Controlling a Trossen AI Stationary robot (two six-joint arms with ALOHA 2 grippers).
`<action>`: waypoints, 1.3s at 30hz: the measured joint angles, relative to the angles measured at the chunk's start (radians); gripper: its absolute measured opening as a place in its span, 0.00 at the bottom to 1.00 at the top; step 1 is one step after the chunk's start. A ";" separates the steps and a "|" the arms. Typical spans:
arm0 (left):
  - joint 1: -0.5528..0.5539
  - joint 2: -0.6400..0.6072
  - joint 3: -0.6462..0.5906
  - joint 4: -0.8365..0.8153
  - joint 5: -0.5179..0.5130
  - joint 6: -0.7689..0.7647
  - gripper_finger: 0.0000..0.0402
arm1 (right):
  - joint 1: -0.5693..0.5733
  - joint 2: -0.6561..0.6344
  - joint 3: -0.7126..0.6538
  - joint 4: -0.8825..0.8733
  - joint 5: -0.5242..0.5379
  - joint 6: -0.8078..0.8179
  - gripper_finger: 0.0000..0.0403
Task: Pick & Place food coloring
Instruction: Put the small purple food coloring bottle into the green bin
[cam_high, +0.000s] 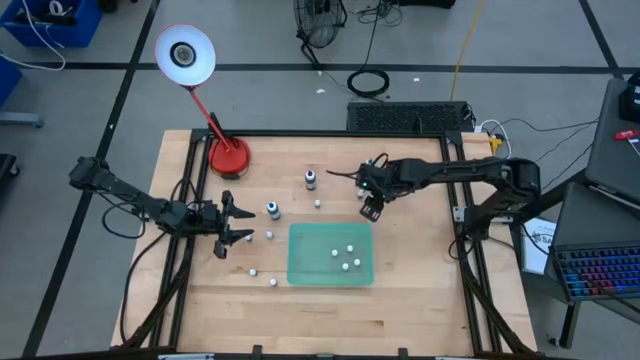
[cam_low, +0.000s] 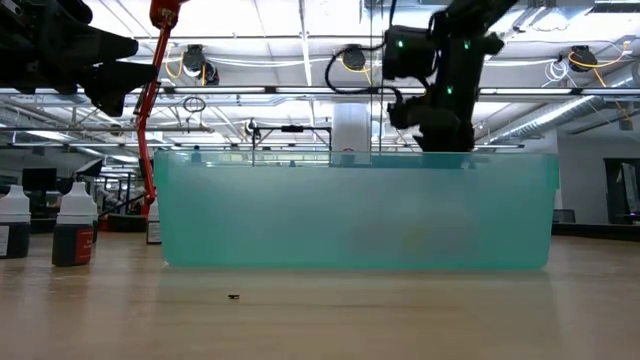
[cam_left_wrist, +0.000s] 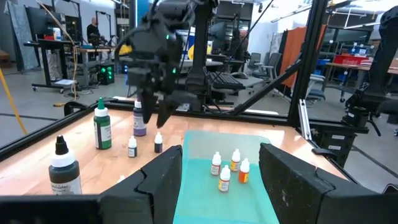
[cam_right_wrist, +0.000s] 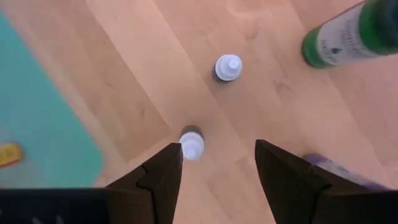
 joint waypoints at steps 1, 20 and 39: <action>0.000 0.000 0.000 0.000 0.000 0.000 0.53 | -0.005 0.000 -0.021 0.023 0.002 -0.009 0.47; 0.000 0.000 0.000 0.000 0.000 0.000 0.53 | -0.017 -0.001 -0.145 0.187 0.005 -0.064 0.48; 0.000 0.000 0.000 0.000 0.000 0.000 0.53 | 0.063 -0.245 -0.046 -0.166 -0.018 0.072 0.45</action>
